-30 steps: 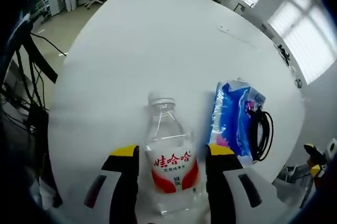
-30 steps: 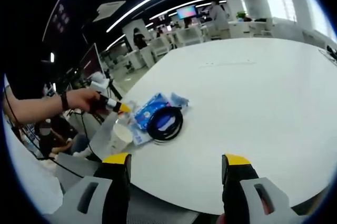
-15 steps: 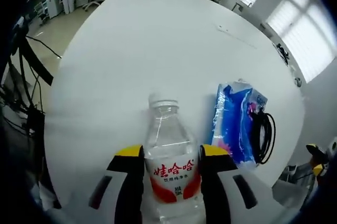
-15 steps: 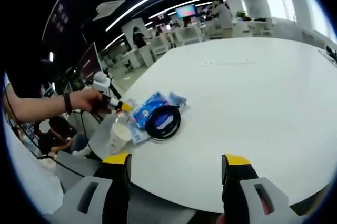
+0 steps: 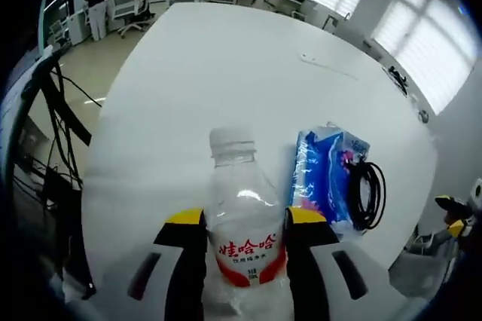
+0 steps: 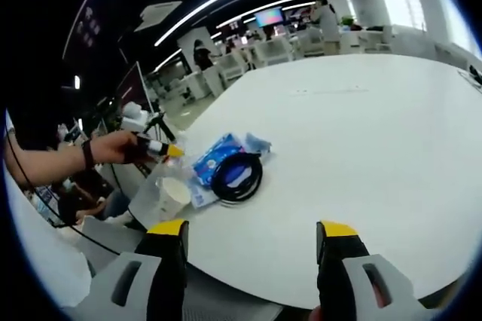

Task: Arrange the tabletop items into an orderly group along one side of the table until the central work area is clear of visible clutter.

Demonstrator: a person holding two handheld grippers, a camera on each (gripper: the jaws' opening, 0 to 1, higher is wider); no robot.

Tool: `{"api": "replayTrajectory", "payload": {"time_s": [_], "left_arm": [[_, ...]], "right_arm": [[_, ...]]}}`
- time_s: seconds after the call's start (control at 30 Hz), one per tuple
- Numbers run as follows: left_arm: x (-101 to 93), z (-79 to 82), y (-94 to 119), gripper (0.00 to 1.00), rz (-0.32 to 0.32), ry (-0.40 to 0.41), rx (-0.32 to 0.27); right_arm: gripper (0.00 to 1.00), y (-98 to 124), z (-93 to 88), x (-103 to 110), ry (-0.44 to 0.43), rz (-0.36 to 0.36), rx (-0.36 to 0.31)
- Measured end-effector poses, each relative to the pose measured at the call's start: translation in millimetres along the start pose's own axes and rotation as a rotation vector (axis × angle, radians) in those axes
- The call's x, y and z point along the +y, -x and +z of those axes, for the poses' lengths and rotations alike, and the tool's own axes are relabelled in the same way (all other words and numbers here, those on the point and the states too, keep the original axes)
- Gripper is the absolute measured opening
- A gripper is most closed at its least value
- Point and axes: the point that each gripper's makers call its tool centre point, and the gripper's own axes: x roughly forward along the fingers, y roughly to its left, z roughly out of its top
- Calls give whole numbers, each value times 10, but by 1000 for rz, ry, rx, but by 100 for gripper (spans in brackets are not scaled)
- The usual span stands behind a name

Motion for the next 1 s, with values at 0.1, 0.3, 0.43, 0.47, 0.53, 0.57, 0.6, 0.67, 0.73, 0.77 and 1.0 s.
{"api": "replayTrajectory", "payload": {"time_s": [0.1,0.3,0.43,0.47,0.53,0.57,0.6,0.67,0.73,0.77,1.0], "left_arm": [[-34,10,101,40,5,-20,-24],[-33,13,220,39,13,-29,-59],[-23,3,265,39,14,-33,-66],[-20,3,280,39,14,-34,-70],[-5,1,299,39,17,-34,-74],[20,12,287,39,19,-35,-76],[41,25,290,39,22,-38,-81],[70,38,282,39,24,-43,-84],[95,39,287,39,27,-48,-87],[96,29,297,39,27,-55,-88],[126,-22,324,39,30,-62,-94]], "right_arm": [[70,-16,21,12,1,8,-8],[70,-39,12,42,-5,21,-12],[70,-51,9,44,-6,26,-16],[70,-52,11,43,-6,27,-17],[70,-52,19,37,-8,27,-22],[70,-50,24,38,-9,28,-25],[70,-52,25,37,-8,28,-26],[69,-51,30,36,-6,28,-28],[69,-51,29,33,-6,29,-29],[69,-52,29,31,-6,29,-31],[69,-70,34,61,-9,38,-35]]}}
